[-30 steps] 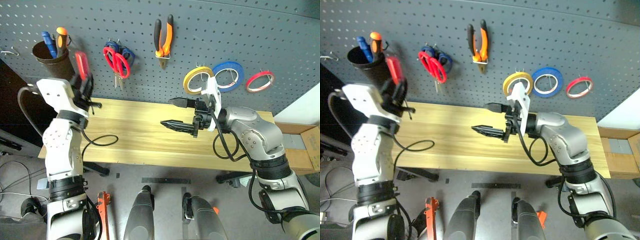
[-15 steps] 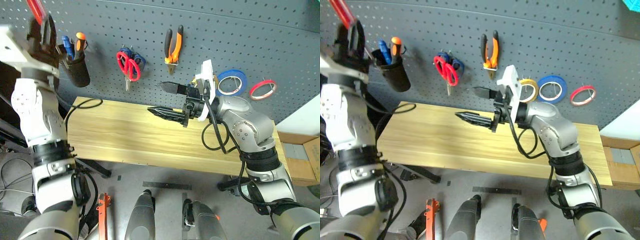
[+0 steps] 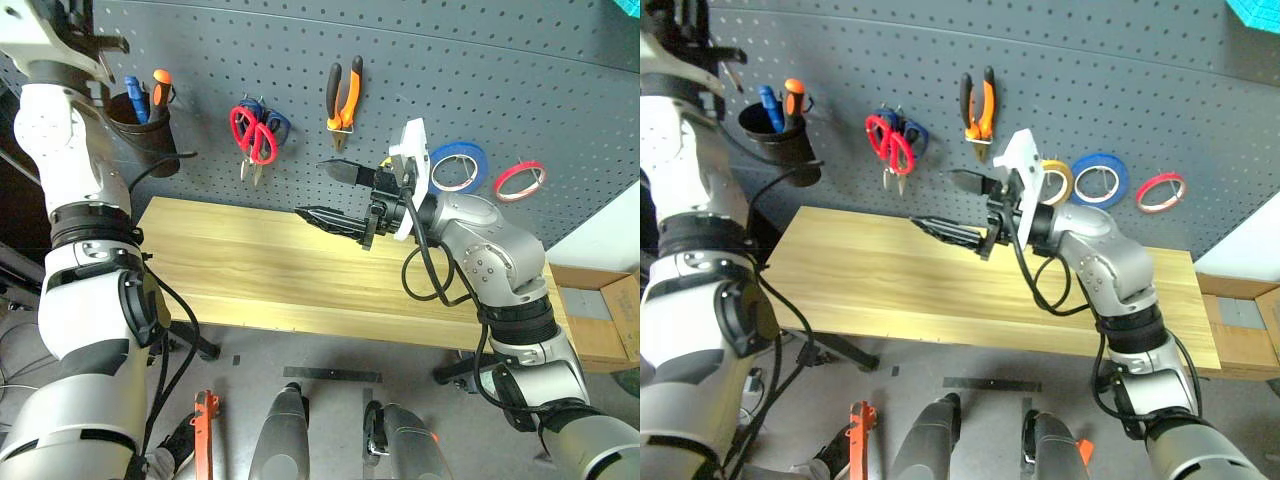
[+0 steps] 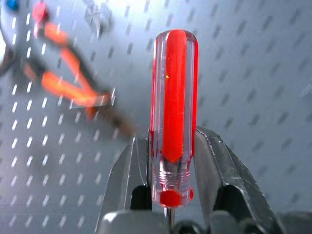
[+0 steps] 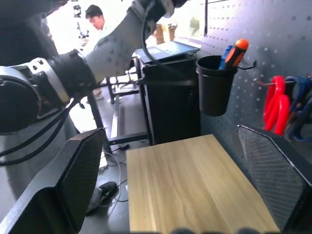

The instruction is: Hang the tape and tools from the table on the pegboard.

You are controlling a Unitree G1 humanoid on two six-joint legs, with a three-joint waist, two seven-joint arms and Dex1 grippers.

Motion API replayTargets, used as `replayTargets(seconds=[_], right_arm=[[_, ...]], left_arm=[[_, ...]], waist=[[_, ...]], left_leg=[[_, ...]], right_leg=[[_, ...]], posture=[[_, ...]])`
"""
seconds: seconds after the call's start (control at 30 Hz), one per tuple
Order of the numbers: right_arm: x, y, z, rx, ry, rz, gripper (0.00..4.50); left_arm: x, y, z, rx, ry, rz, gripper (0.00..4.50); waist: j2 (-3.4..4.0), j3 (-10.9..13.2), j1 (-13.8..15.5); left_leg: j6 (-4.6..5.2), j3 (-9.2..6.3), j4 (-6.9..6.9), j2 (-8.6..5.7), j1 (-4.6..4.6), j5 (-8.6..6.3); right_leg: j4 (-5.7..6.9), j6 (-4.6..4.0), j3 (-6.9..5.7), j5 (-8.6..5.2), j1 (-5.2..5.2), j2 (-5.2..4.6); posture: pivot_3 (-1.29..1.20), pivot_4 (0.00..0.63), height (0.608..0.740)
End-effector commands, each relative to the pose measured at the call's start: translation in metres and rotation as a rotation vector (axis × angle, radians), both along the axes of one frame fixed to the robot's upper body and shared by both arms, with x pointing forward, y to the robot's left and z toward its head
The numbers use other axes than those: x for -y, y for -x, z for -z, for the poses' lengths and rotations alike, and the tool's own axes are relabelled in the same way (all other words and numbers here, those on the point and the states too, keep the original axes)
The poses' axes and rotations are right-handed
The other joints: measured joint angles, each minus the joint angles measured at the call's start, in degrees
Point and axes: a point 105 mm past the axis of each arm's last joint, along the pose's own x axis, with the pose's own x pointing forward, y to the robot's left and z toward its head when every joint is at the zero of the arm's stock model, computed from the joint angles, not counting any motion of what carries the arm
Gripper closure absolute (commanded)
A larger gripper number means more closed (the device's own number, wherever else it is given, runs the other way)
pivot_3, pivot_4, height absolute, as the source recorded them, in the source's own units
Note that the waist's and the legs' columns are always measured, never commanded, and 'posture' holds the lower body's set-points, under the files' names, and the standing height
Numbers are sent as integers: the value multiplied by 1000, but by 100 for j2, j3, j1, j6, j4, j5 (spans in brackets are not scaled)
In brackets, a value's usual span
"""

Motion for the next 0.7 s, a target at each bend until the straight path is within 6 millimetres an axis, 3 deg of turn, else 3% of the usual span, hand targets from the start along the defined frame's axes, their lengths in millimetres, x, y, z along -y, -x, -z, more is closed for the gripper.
replayTargets(seconds=[0.03, 0.17, 0.3, 0.7], right_arm=[[6, 9, -16, 45, -43, 24, 0], [12, 9, -12, 9, -45, 69, 0], [17, 14, -9, -17, -35, 92, 0], [29, 24, 3, -94, -18, 148, 0]], left_arm=[[-1, 7, -16, 59, -17, -33, 3649], [1, -4, -4, 6, 2, -47, 3649], [9, -8, -6, 9, 7, -25, 3649], [19, -15, 6, -24, -35, -27, 3649]], waist=[[4, 6, -2], [10, 33, 6], [44, 105, -2], [100, 407, -109]], left_leg=[[0, 0, 0, 1, -2, 0], [1, -2, 0, 3, -4, -1], [3, -1, 5, 8, -1, 0], [5, -3, 7, 12, -2, 1]], right_leg=[[-1, -1, 0, 0, -1, 0], [0, -13, 2, 3, -2, 0], [6, -6, 8, -14, -2, -1], [15, -7, 17, -13, -5, 0]], posture=[[206, 219, 740], [186, 290, 740], [167, 339, 740], [143, 400, 740]])
